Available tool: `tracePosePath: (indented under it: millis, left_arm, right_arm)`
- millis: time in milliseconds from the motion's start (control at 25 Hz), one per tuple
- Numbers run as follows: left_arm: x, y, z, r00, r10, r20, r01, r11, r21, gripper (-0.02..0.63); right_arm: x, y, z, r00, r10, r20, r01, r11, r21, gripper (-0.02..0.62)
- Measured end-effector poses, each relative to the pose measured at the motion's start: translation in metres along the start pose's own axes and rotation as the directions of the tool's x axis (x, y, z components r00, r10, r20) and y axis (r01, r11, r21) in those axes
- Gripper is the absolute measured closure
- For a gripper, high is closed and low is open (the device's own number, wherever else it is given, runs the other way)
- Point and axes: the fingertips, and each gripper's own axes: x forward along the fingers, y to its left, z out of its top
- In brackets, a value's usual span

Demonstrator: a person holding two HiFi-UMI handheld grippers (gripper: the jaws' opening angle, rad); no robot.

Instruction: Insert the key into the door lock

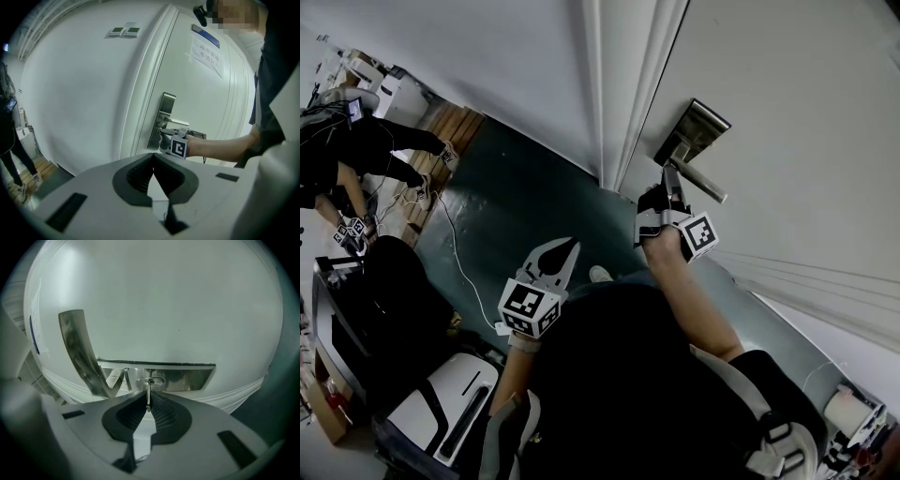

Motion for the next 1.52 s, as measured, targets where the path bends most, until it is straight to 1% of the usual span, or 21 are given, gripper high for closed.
tracePosePath:
  millis: [120, 280, 480, 680, 880, 1000, 1200, 1280, 1440, 1520]
  left_arm:
    - [0.006, -0.005, -0.001, 1.0, 0.003, 0.001, -0.003, 1.0, 0.001, 0.598]
    - [0.012, -0.012, 0.0, 1.0, 0.008, -0.002, -0.008, 1.0, 0.001, 0.598]
    - [0.017, -0.026, 0.0, 1.0, 0.0, 0.003, 0.0, 1.0, 0.002, 0.598]
    - [0.02, -0.04, 0.002, 1.0, -0.009, 0.012, 0.009, 1.0, 0.004, 0.598]
    - [0.03, -0.054, 0.008, 0.999, -0.019, 0.026, 0.019, 1.0, 0.006, 0.598]
    - [0.034, -0.064, 0.011, 0.999, -0.032, 0.034, 0.032, 0.999, 0.01, 0.598]
    - [0.047, -0.084, 0.016, 0.997, -0.063, 0.04, 0.063, 0.998, 0.02, 0.598]
    - [0.052, -0.092, 0.019, 0.996, -0.078, 0.045, 0.077, 0.997, 0.023, 0.598]
    - [0.062, -0.103, 0.024, 0.994, -0.095, 0.056, 0.093, 0.995, 0.024, 0.598]
    - [0.066, -0.108, 0.028, 0.993, -0.102, 0.065, 0.101, 0.995, 0.027, 0.598]
  right_arm:
    - [-0.001, -0.001, 0.001, 1.0, 0.01, -0.02, -0.01, 1.0, -0.005, 0.56]
    - [-0.008, -0.001, -0.001, 0.998, 0.001, -0.06, 0.0, 1.0, 0.018, 0.56]
    - [-0.029, -0.002, -0.002, 0.994, -0.018, -0.107, 0.016, 1.0, -0.017, 0.56]
    - [-0.052, 0.005, 0.003, 0.984, -0.034, -0.178, 0.016, 0.995, -0.101, 0.561]
    - [-0.073, 0.011, 0.02, 0.976, -0.053, -0.213, 0.012, 0.982, -0.19, 0.571]
    - [-0.083, 0.021, 0.023, 0.965, -0.038, -0.26, -0.032, 0.965, -0.26, 0.575]
    - [-0.102, 0.028, 0.041, 0.954, -0.069, -0.293, -0.049, 0.926, -0.375, 0.58]
    - [-0.107, 0.033, 0.049, 0.95, -0.079, -0.301, -0.06, 0.902, -0.427, 0.58]
    - [-0.117, 0.047, 0.061, 0.941, -0.106, -0.321, -0.094, 0.831, -0.548, 0.58]
    - [-0.122, 0.054, 0.066, 0.936, -0.117, -0.331, -0.12, 0.781, -0.613, 0.58]
